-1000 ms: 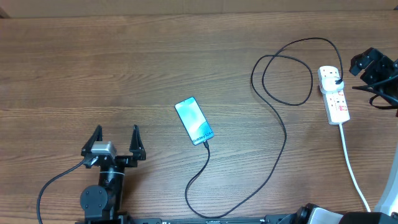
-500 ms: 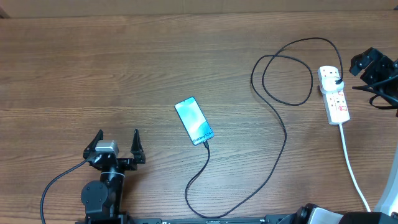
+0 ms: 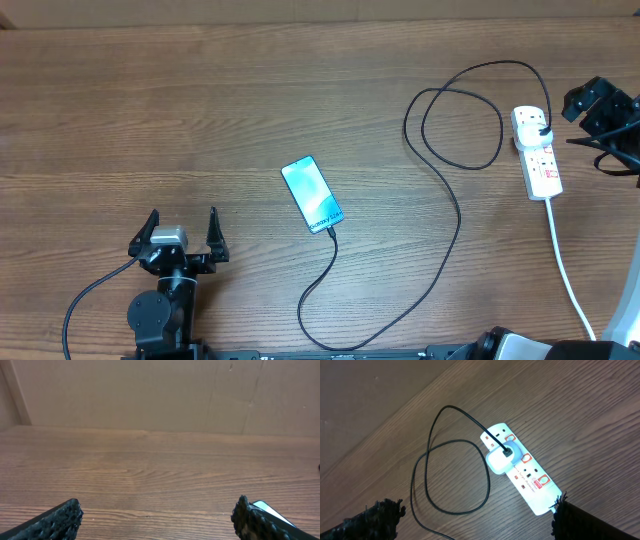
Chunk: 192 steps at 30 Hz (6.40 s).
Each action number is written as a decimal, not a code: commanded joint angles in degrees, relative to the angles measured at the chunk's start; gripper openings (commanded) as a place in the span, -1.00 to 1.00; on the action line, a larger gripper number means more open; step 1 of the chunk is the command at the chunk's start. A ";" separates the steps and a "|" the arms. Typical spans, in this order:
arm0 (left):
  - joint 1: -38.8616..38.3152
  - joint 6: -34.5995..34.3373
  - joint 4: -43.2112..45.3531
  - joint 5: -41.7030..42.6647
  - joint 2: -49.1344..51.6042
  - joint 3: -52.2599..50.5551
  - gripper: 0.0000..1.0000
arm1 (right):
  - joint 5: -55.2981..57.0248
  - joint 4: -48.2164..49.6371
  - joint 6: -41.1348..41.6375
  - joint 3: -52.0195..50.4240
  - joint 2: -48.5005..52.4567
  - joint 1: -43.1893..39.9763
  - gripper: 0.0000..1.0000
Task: Plug charger to phone and switch on socket
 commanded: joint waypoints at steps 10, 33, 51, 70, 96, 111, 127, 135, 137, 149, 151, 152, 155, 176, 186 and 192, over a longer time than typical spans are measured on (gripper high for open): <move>0.46 1.49 -0.15 -0.22 -0.66 -0.24 0.99 | 0.44 0.26 0.22 -0.02 -0.09 0.35 1.00; 0.46 1.49 -0.17 -0.22 -0.66 -0.24 1.00 | 0.44 0.24 0.22 -0.02 0.00 0.35 1.00; 0.46 1.49 -0.15 -0.22 -0.66 -0.24 0.99 | -0.33 4.42 0.26 -2.16 -8.04 3.34 1.00; 0.46 1.49 -0.15 -0.22 -0.66 -0.24 0.99 | -1.97 48.54 0.24 -38.64 -32.13 23.45 1.00; 0.46 1.49 -0.15 -0.22 -0.66 -0.24 1.00 | -0.85 64.74 0.22 -77.48 -61.09 25.44 1.00; 0.46 1.49 -0.15 -0.22 -0.66 -0.24 0.99 | 1.88 64.54 0.22 -82.05 -65.57 26.08 1.00; 0.46 1.49 -0.15 -0.22 -0.66 -0.24 0.99 | 7.69 55.28 -0.96 -85.02 -78.66 29.40 1.00; 0.46 1.49 -0.15 -0.22 -0.66 -0.24 0.99 | 6.99 51.69 -4.66 -84.96 -81.53 29.40 1.00; 0.46 1.49 -0.15 -0.22 -0.66 -0.24 0.99 | 7.04 51.69 -4.79 -84.96 -81.53 29.38 1.00; 0.46 1.49 -0.15 -0.22 -0.66 -0.24 0.99 | 5.40 51.82 -7.61 -84.96 -81.53 27.93 1.00; 0.46 1.49 -0.15 -0.22 -0.66 -0.24 0.99 | 3.80 52.00 -9.29 -84.96 -81.53 27.56 1.00; 0.46 1.49 -0.15 -0.22 -0.66 -0.24 0.99 | 3.23 52.09 -10.10 -84.96 -81.53 27.50 1.00; 0.46 1.49 -0.15 -0.22 -0.66 -0.24 0.99 | 1.03 52.37 -13.18 -84.96 -81.53 27.50 1.00; 0.46 1.49 -0.15 -0.22 -0.66 -0.24 0.99 | -1.38 52.41 -16.57 -84.96 -81.53 26.01 1.00; 0.46 1.49 -0.15 -0.22 -0.66 -0.24 0.99 | -1.40 52.54 -16.57 -84.94 -81.53 26.01 1.00; 0.46 1.49 -0.15 -0.22 -0.66 -0.24 0.99 | -1.40 52.54 -16.57 -84.94 -81.53 25.99 1.00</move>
